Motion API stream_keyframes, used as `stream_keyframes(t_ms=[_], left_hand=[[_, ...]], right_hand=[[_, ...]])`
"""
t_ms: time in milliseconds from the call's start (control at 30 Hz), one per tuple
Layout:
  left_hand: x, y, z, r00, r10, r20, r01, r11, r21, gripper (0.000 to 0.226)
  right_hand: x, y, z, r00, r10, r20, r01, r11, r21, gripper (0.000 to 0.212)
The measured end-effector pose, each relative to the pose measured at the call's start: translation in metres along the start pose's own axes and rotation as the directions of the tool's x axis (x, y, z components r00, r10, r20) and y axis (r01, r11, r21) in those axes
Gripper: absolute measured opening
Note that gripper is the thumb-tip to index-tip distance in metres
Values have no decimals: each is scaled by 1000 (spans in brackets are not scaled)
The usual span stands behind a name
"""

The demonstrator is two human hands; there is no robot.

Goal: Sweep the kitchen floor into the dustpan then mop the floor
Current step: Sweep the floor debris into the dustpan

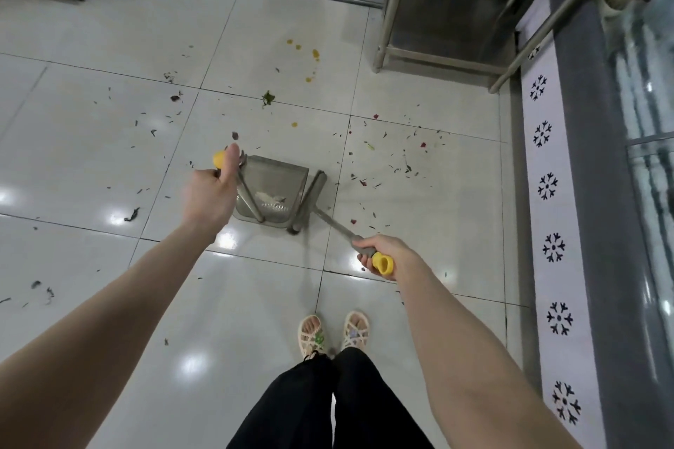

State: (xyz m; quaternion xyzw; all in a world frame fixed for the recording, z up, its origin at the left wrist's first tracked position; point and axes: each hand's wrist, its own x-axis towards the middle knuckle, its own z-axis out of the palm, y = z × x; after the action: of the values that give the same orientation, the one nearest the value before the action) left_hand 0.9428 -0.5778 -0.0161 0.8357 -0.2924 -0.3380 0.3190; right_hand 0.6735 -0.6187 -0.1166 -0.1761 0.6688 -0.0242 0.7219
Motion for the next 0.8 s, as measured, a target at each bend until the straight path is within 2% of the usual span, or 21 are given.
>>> stream_keyframes(t_ms=[233, 433, 700, 800], left_hand=[[10, 11, 25, 1000, -20, 24, 20, 1000, 2, 74], [3, 22, 59, 996, -8, 87, 8, 1000, -1, 76], [-13, 37, 96, 994, -12, 110, 11, 1000, 10, 75], [-21, 41, 105, 993, -30, 112, 31, 999, -13, 74]], right_hand=[[8, -25, -45, 995, 51, -89, -54, 998, -32, 17], [-6, -12, -103, 980, 95, -177, -99, 995, -12, 14], [-42, 8, -142, 980, 1, -198, 26, 991, 132, 9], [-58, -2, -156, 986, -33, -165, 55, 990, 130, 8]])
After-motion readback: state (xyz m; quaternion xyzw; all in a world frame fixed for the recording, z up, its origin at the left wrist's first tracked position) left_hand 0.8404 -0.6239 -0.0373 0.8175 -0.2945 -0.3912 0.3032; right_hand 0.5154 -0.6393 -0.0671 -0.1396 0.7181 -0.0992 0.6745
